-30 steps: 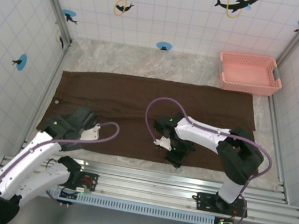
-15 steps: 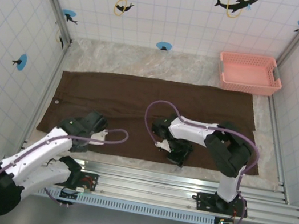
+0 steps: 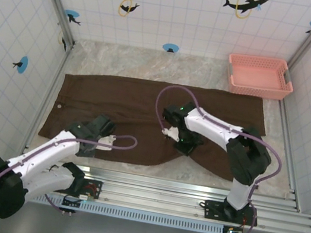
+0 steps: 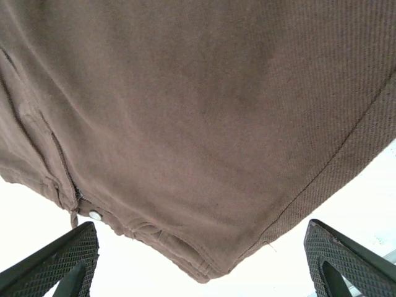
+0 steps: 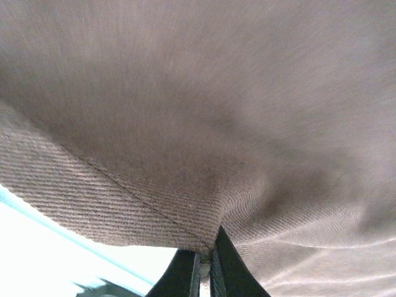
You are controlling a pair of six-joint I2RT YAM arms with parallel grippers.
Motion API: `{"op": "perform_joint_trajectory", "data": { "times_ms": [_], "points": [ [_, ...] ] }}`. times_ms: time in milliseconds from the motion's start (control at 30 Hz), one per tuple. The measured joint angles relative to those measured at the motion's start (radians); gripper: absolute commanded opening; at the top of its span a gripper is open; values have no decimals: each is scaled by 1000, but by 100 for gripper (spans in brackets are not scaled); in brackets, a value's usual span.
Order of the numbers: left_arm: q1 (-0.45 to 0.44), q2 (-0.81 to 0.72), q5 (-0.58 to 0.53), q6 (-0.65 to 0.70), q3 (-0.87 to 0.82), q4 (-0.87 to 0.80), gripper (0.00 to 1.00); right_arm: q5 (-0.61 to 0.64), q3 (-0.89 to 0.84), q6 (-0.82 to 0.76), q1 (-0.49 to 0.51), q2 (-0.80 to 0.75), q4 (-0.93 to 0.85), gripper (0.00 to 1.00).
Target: Roll up the long pants
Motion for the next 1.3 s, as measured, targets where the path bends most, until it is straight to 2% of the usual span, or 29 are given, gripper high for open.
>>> {"op": "perform_joint_trajectory", "data": {
  "times_ms": [133,300,567,833,900,933,967,1000,1033,1300],
  "points": [
    [0,2,26,17,-28,16,90,-32,80,-17,-38,-16,-5,4],
    [0,36,51,28,-32,35,91,-51,84,-45,-49,-17,-38,3],
    [0,130,68,62,-50,145,92,-119,90,-59,-184,-85,-55,2],
    [-2,209,-11,100,-59,325,90,-193,93,-55,-236,-169,-55,2],
    [-2,224,-22,103,-59,357,83,-202,93,-53,-238,-169,-55,2],
    [-2,229,-23,104,-59,368,73,-206,93,-51,-240,-169,-55,2],
    [-2,234,-20,99,-60,376,57,-211,93,-51,-242,-169,-54,2],
    [-2,241,-14,100,-62,383,15,-216,93,-50,-245,-169,-55,3],
    [-2,248,0,98,-65,385,0,-219,93,-48,-248,-169,-54,3],
    [2,243,42,83,-72,356,0,-233,94,-50,-271,-169,-51,4]
  ]
}}
